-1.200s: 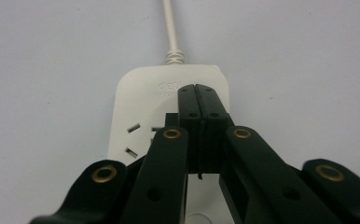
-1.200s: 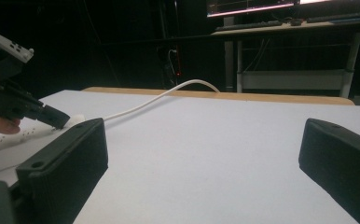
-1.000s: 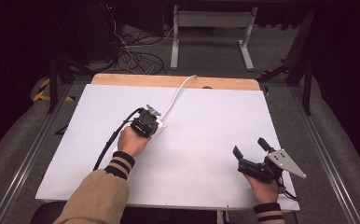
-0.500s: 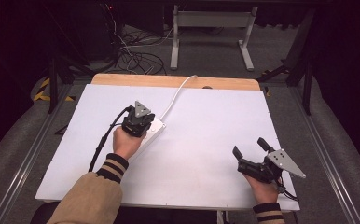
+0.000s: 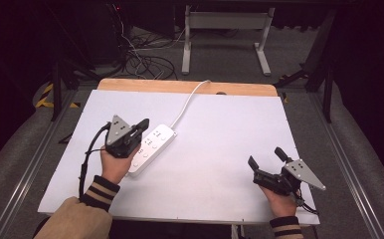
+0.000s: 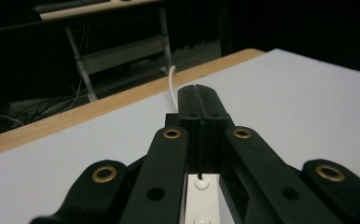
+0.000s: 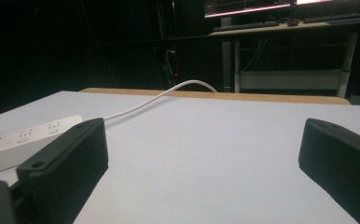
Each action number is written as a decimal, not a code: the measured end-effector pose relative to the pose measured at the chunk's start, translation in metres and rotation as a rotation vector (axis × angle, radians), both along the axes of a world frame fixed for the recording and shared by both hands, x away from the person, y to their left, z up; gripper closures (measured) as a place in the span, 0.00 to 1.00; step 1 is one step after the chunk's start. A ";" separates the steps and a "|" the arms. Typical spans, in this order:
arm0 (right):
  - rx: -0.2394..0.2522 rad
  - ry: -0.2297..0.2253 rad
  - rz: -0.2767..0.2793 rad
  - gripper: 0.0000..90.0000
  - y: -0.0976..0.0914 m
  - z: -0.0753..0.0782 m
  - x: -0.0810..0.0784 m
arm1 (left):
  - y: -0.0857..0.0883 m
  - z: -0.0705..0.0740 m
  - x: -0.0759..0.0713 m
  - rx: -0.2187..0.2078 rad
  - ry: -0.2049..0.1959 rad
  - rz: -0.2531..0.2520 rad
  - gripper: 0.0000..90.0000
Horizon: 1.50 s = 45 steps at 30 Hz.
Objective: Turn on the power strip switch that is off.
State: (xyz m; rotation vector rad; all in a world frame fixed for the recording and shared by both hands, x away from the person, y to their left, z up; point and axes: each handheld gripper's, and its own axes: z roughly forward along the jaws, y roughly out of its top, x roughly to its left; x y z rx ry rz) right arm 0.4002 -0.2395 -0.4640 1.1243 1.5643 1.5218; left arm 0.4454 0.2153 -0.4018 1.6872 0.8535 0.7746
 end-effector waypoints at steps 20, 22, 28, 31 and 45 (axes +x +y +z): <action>0.004 -0.006 0.004 0.02 0.001 0.001 0.000 | 0.065 -0.012 -0.066 -0.140 -0.162 0.157 1.00; 0.007 -0.004 0.005 0.02 0.002 0.000 0.001 | 0.069 -0.012 -0.067 -0.150 -0.168 0.171 1.00; 0.003 -0.002 0.008 0.02 0.004 0.000 0.002 | 0.066 -0.014 -0.068 -0.132 -0.179 0.172 1.00; 0.001 -0.004 0.008 0.02 0.003 0.000 0.002 | 0.067 -0.015 -0.068 -0.130 -0.182 0.178 0.99; 0.004 -0.004 0.007 0.02 0.003 0.000 0.002 | 0.064 -0.019 -0.057 -0.127 -0.202 0.312 0.03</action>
